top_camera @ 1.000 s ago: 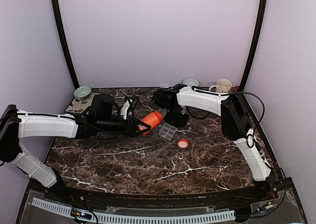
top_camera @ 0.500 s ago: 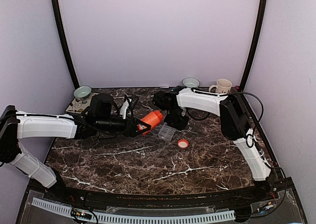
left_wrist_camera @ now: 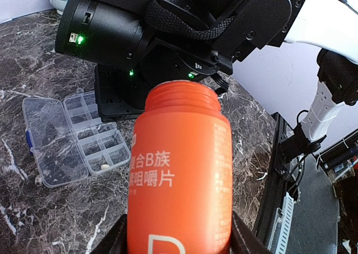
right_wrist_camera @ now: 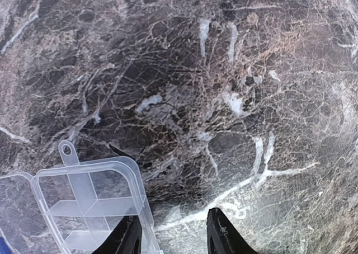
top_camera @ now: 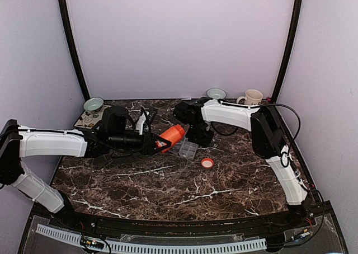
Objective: Sort the pills into containers
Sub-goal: Place the pill container at the center of the board.
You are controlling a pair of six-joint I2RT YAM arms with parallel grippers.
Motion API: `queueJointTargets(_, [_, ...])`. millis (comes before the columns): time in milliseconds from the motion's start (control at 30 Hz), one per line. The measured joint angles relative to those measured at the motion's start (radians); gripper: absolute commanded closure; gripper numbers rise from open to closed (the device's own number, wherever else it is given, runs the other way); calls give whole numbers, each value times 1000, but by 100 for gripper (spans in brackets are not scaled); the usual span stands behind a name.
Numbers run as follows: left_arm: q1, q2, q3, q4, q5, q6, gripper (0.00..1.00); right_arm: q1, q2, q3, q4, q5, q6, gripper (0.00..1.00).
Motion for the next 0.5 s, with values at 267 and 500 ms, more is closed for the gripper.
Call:
queueJointTargets(267, [0, 0, 0, 14, 3, 0, 100, 4, -53, -12, 12, 14, -4, 60])
queueJointTargets(500, [-2, -1, 0, 15, 4, 0, 100, 6, -103, -54, 51, 16, -10, 61])
